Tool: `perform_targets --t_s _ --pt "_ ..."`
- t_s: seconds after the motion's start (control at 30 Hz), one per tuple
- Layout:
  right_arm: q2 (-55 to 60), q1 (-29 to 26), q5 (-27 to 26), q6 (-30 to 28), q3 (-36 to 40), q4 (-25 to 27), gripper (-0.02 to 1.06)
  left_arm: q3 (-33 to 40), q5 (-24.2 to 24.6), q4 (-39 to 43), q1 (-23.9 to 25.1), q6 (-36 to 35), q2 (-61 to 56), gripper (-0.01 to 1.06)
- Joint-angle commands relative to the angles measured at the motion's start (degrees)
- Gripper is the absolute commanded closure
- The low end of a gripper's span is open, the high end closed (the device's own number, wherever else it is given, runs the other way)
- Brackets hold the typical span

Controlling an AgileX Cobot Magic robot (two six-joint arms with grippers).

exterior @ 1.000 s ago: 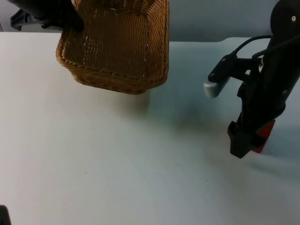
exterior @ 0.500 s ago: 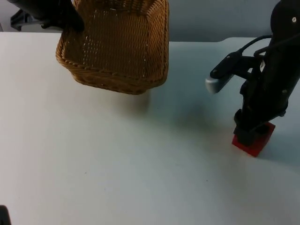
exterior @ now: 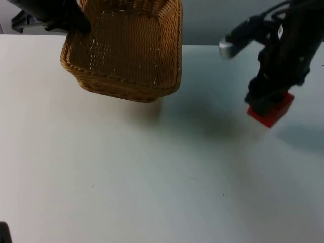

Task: Pick up the basket with the left hand and place the cube into the basket with the right hand.

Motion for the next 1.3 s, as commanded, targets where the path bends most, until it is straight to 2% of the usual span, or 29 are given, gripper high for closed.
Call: perform_targets --t_s 0.0,0.07,0.17,0.2,0.27,0.37,0.53,0.83,0.87,0.9,0.93,1.03,1.07,1.2,1.23,1.27 --pt "-1.6 0.14 2.52 0.16 -6.45 1.45 0.84 -0.31 -0.7 -1.68 -0.21 -0.34 -0.63 1.05" --pt "-1.6 0.14 4.85 -1.81 -13.53 5.75 0.84 -0.31 -0.7 -1.68 -0.21 -0.34 -0.63 1.05" --pt "-1.35 0.37 5.04 -5.86 -23.01 16.5 0.84 -0.31 -0.7 -1.68 -0.21 -0.34 -0.63 1.05" --pt "-1.35 0.37 5.04 -5.86 -23.01 16.5 0.84 -0.31 -0.7 -1.68 -0.21 -0.34 -0.63 1.05" --pt "-0.73 1.37 4.78 -7.63 -28.26 21.13 0.84 -0.31 -0.81 -1.68 -0.21 -0.34 -0.63 1.05" --pt "1.38 4.51 4.94 -7.67 -33.61 21.15 0.84 -0.31 -0.81 -1.68 -0.21 -0.34 -0.63 1.05" --pt "5.86 7.76 3.91 -7.64 -38.27 21.04 0.84 -0.31 -0.81 -1.68 -0.21 -0.34 -0.63 1.05" --pt "13.85 8.79 1.27 -2.8 -42.37 21.15 0.81 -0.31 -0.93 -1.68 -0.21 -0.34 -0.63 1.05" --pt "14.94 8.79 1.05 -1.95 -43.13 21.25 0.78 -0.31 -0.93 -1.68 -0.21 -0.34 -0.63 1.05" --pt "16.28 8.79 0.99 -1.24 -44.14 21.38 0.69 -0.31 -0.93 -1.68 -0.21 -0.34 -0.63 1.05" --pt "16.28 8.79 0.99 -1.24 -44.14 21.38 0.69 -0.31 -0.93 -1.68 -0.21 -0.34 -0.63 1.05" --pt "18.61 8.79 0.99 -1.35 -45.29 23.74 0.5 -0.31 -0.93 -1.68 -0.21 -0.34 -0.63 1.05" --pt "18.61 8.79 0.99 -1.35 -45.29 23.74 0.5 -0.31 -0.93 -1.68 -0.21 -0.34 -0.63 1.05" --pt "19.77 8.79 0.91 -1.61 -46.24 23.85 0.2 -0.31 -0.93 -1.68 -0.21 -0.34 -0.63 1.05" --pt "19.77 8.79 0.91 -1.61 -46.24 23.85 0.2 -0.31 -0.93 -1.68 -0.21 -0.34 -0.63 1.05" --pt "19.61 8.79 0.91 -1.71 -46.24 23.35 0.13 -0.31 -0.93 -1.68 -0.21 -0.34 -0.63 1.05"
